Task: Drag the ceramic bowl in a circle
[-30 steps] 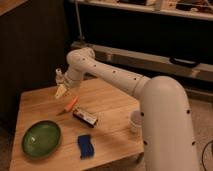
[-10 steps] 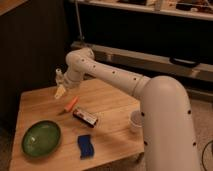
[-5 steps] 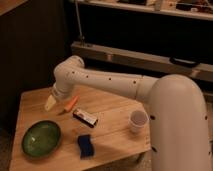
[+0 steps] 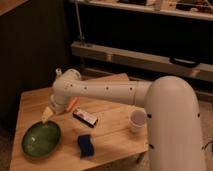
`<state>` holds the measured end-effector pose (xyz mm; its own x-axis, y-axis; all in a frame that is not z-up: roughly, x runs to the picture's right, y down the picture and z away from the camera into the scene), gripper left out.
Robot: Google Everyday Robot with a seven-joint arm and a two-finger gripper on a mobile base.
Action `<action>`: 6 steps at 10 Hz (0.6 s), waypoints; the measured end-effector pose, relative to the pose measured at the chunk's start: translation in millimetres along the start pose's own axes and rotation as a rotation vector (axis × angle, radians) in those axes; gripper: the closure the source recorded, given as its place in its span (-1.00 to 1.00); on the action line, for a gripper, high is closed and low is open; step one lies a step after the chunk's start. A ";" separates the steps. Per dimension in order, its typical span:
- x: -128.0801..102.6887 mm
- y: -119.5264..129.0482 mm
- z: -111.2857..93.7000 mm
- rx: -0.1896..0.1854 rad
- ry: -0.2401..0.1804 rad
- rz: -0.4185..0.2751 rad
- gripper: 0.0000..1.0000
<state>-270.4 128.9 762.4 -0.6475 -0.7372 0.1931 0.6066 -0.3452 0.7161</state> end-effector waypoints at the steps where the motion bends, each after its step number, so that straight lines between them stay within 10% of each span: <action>1: -8.6 -4.9 15.7 0.020 -0.015 0.003 -0.60; 6: -23.4 -35.5 50.0 0.049 -0.114 -0.016 -0.60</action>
<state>-299.9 187.5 766.0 -0.7068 -0.6603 0.2540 0.5743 -0.3258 0.7510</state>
